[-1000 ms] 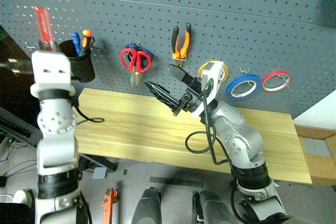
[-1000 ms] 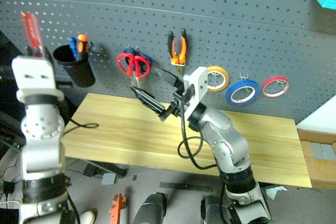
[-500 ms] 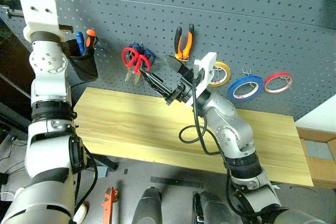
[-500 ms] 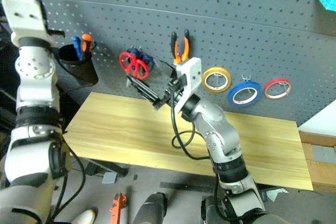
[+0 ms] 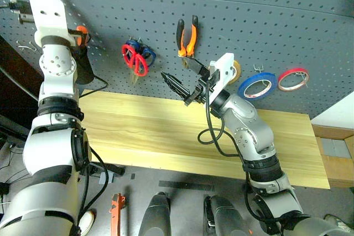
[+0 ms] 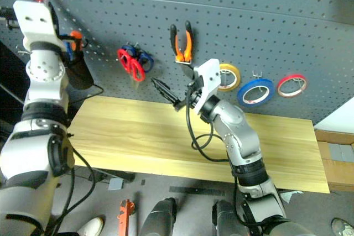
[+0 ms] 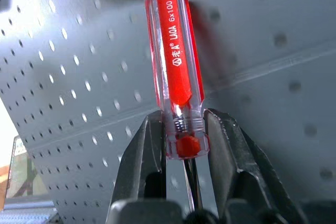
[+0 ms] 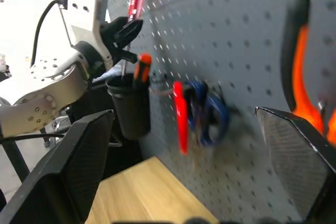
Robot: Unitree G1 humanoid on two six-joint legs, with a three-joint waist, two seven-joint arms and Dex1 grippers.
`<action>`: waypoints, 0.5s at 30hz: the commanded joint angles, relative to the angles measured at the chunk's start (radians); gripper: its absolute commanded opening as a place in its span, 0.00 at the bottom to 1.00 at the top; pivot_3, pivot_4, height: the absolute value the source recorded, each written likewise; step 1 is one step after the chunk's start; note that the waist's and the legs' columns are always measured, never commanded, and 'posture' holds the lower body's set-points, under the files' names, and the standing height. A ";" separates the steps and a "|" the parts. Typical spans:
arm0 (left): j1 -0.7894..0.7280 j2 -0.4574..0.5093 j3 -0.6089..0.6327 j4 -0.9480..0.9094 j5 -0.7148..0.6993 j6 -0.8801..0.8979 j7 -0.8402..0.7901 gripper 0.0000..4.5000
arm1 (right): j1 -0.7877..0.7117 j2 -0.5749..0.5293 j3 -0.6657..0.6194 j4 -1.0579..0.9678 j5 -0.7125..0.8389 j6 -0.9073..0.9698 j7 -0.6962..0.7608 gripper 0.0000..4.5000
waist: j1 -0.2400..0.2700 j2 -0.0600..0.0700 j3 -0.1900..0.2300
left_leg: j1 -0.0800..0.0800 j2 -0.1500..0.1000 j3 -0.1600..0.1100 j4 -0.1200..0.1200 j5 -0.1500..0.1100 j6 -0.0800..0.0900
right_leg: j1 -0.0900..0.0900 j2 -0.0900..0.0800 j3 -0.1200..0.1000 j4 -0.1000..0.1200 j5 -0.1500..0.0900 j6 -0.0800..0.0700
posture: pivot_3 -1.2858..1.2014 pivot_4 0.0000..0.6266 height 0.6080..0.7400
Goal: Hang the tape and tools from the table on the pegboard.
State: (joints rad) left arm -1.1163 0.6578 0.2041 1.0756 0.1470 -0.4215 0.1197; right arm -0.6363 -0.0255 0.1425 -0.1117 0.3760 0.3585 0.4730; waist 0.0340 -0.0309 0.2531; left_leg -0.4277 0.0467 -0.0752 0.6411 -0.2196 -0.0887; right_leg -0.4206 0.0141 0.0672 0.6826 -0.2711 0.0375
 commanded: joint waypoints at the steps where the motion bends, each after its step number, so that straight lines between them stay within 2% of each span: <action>1: 0.064 0.023 0.018 -0.110 -0.024 0.005 0.011 0.17 | 0.004 -0.003 -0.005 -0.052 0.009 -0.007 0.006 1.00 | -0.006 0.000 0.001 | 0.000 0.000 0.000 0.000 0.000 0.000 | 0.000 0.000 0.000 0.000 0.000 0.000 | 0.58 0.44 1.00; 7: 0.230 0.015 0.048 -0.324 -0.063 0.098 0.010 0.17 | 0.009 -0.007 -0.004 -0.048 0.007 -0.013 0.016 1.00 | -0.009 0.000 0.001 | -0.001 0.000 0.000 0.000 0.000 0.000 | 0.000 0.000 0.000 0.000 0.000 0.000 | 0.58 0.43 1.00; 10: 0.311 0.008 0.069 -0.437 -0.079 0.157 0.010 0.17 | 0.021 -0.006 -0.020 -0.081 0.061 0.013 0.042 1.00 | -0.012 0.000 0.001 | -0.001 0.000 0.000 0.000 0.000 0.000 | 0.000 0.000 0.000 -0.001 0.000 0.000 | 0.58 0.43 1.00; 15: 0.384 0.002 0.091 -0.557 -0.097 0.234 0.010 0.17 | 0.028 -0.008 -0.017 -0.100 0.080 0.016 0.052 1.00 | -0.012 0.000 0.001 | -0.001 0.001 0.000 -0.001 0.000 0.000 | -0.001 0.000 0.000 -0.001 0.000 0.000 | 0.58 0.41 1.00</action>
State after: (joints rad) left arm -0.7375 0.6505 0.2547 0.5838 0.0626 -0.2043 0.1195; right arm -0.6043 -0.0366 0.1386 -0.1605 0.4357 0.3798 0.5196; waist 0.0221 -0.0308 0.2541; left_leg -0.4283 0.0472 -0.0755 0.6404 -0.2196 -0.0887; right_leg -0.4211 0.0140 0.0672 0.6819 -0.2713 0.0373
